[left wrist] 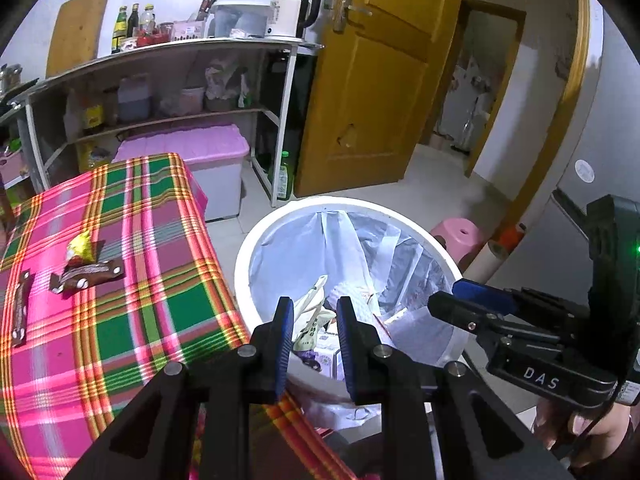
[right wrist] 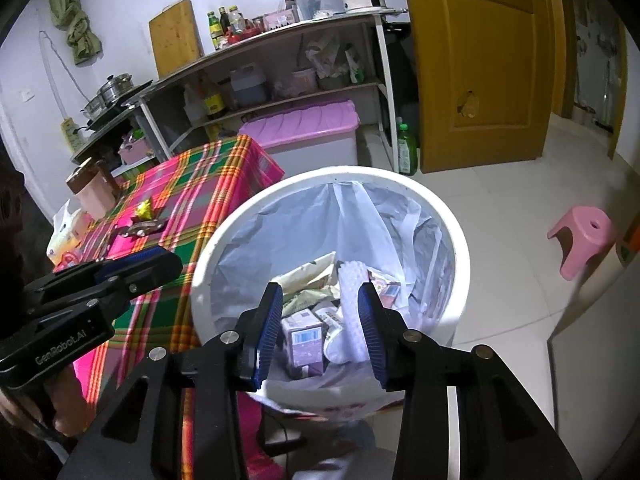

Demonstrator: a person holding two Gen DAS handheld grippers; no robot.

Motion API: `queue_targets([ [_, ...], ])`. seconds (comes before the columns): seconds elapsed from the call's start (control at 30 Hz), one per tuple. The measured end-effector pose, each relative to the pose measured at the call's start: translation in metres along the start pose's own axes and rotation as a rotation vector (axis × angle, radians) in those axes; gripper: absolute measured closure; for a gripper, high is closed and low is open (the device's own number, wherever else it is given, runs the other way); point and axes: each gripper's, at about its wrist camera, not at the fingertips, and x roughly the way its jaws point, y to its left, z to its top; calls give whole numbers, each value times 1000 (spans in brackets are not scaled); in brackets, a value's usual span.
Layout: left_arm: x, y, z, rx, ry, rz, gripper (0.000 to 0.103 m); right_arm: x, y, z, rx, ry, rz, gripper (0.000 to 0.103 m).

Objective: Collect trash
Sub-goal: 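Carry packet and cup over the bin and open both tools to drop them, then bring both open tools back over the table toward the remaining trash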

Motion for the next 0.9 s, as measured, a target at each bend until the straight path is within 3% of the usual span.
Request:
queue_targets([
  [0.9,-81,46,-45,-102,-63,110,81,-23,91,-20,-148,-14,180,63],
])
